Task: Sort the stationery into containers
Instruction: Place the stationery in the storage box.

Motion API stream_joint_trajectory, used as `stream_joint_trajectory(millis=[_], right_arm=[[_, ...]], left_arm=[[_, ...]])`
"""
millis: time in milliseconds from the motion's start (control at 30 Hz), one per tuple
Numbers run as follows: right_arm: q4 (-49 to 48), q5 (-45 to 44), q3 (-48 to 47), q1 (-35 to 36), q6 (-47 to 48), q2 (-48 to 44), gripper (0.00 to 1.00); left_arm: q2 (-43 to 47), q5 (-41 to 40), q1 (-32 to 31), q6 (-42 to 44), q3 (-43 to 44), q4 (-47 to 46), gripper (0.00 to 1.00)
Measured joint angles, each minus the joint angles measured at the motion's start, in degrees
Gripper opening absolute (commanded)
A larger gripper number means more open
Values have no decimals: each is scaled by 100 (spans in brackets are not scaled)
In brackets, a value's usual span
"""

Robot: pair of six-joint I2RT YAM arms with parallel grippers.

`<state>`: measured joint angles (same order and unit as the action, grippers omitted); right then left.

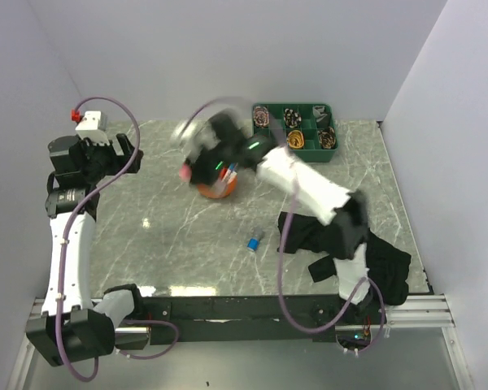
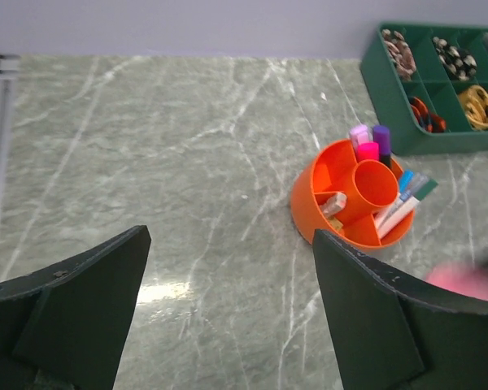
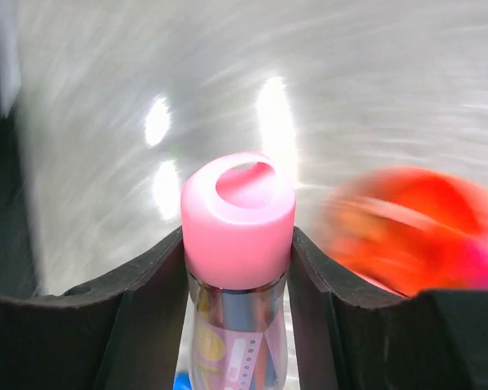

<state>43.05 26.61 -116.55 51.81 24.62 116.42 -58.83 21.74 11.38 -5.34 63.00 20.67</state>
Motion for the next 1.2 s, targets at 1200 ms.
stream_joint_trajectory(millis=[1200], right_arm=[[-8513,-1056,3287,-1360,-2448,107,0]], left_arm=[[-1683,1075,-4,881,164,284,84]])
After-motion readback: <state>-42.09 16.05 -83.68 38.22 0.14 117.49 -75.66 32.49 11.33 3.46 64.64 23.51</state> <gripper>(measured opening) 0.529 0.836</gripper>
